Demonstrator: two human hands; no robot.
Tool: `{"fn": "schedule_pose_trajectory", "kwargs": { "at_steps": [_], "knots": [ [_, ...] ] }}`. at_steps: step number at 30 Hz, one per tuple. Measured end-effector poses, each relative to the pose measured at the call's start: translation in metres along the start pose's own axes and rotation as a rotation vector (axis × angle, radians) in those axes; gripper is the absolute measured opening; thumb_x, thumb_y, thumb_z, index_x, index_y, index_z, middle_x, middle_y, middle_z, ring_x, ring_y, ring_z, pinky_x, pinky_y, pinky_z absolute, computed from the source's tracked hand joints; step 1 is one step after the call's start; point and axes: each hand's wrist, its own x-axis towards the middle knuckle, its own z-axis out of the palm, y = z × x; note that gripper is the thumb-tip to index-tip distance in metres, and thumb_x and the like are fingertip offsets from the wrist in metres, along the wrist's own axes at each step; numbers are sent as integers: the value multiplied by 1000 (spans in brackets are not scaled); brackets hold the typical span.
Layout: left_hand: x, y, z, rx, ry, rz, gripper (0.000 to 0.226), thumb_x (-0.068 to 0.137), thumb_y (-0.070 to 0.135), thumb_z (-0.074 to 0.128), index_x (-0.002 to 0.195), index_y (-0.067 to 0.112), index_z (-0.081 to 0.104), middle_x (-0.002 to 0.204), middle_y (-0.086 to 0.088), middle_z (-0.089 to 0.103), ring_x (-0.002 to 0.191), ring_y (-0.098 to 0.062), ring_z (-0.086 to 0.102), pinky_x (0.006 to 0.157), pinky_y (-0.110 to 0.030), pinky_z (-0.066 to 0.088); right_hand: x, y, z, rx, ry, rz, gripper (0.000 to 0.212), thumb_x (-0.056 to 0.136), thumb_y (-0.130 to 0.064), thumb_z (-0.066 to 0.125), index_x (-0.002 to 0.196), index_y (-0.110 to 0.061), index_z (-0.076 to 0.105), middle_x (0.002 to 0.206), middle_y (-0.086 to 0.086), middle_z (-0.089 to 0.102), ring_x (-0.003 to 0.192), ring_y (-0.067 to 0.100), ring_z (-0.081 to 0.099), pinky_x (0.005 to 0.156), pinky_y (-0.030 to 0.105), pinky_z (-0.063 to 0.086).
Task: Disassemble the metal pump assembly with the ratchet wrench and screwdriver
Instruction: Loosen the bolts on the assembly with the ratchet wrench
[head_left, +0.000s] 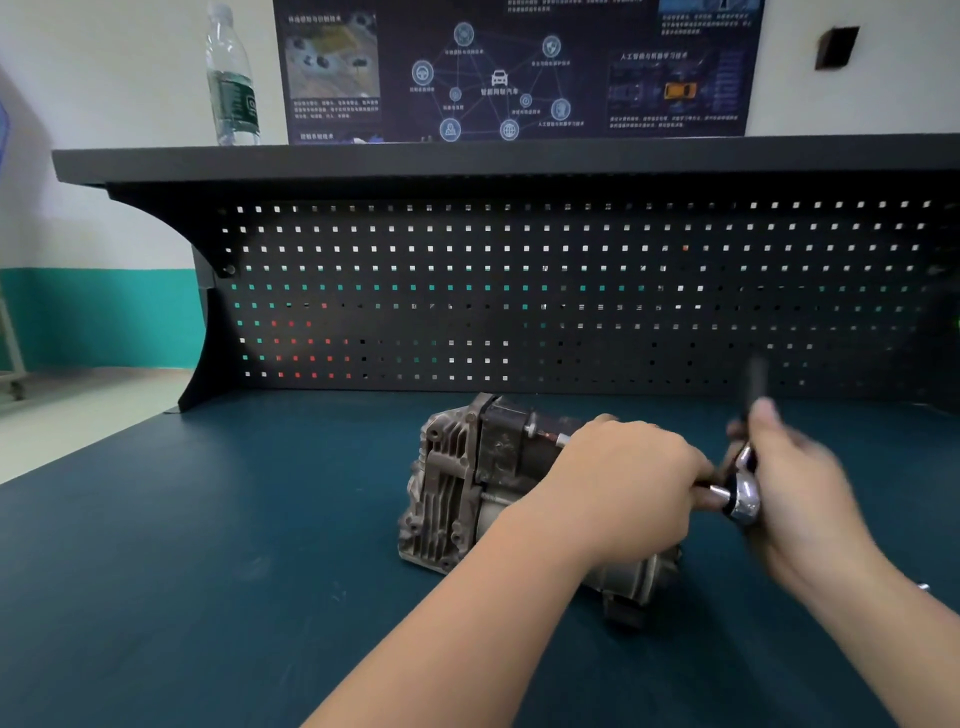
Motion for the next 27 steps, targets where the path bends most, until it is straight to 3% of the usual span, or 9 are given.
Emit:
{"fn": "schedule_pose_trajectory", "kwargs": {
  "at_steps": [2,4,6,10,12,17,19,23,27],
  "knots": [
    [0,0,-4,-20,-9,-8,21,97,33,46,103,25,65,99,2,67,86,-25,57,69,-32,31,-2,-10,-2,-92,-45,-399,38,95,-54,42,73,-27,57,51,-6,46,44,9,42,42,24,34],
    [0,1,-5,-2,2,-9,20,97,31,47,100,23,65,95,1,66,77,-24,51,67,-31,27,-6,-14,-2,-126,-85,-495,42,87,-68,43,74,-32,58,53,-6,48,47,10,44,44,25,36],
    [-1,1,-4,38,15,-16,18,96,30,48,98,24,65,91,2,64,70,-22,43,66,-30,24,-8,-11,1,-106,-22,-385,41,90,-63,43,73,-28,58,53,-6,46,47,11,41,46,27,35],
    [-3,2,-2,85,31,-38,11,94,28,51,93,25,62,92,2,63,68,-20,39,66,-29,24,-5,5,6,237,-66,359,33,98,-38,48,76,-12,49,52,1,41,29,9,30,34,17,26],
    [-1,2,-1,79,21,-17,12,95,28,50,92,24,60,93,2,63,71,-21,45,73,-31,32,-3,4,5,266,-64,295,33,98,-37,48,77,-12,51,50,-2,42,31,9,33,34,18,29],
    [-1,-1,-3,12,7,9,18,98,32,46,104,22,60,99,1,66,77,-22,52,79,-33,34,-7,-16,1,-108,-71,-447,36,91,-55,42,74,-27,58,49,-6,48,42,6,44,42,21,37],
    [-2,-1,-1,48,37,9,16,97,31,47,100,23,60,94,2,65,67,-21,42,73,-31,30,-8,-12,1,-76,-3,-317,37,94,-51,45,72,-24,58,48,-7,47,41,6,41,44,24,36],
    [-2,-2,2,134,79,-5,10,95,27,48,88,25,55,85,4,58,65,-18,34,70,-29,27,-8,4,3,258,-94,419,31,99,-29,45,73,-13,46,52,1,41,25,8,24,32,16,22],
    [-1,0,-1,32,12,8,21,98,36,44,103,25,62,100,4,66,85,-20,56,80,-33,36,-5,-9,1,41,7,-21,34,100,-37,45,74,-17,55,50,-3,44,38,8,39,43,20,36]
  ]
}}
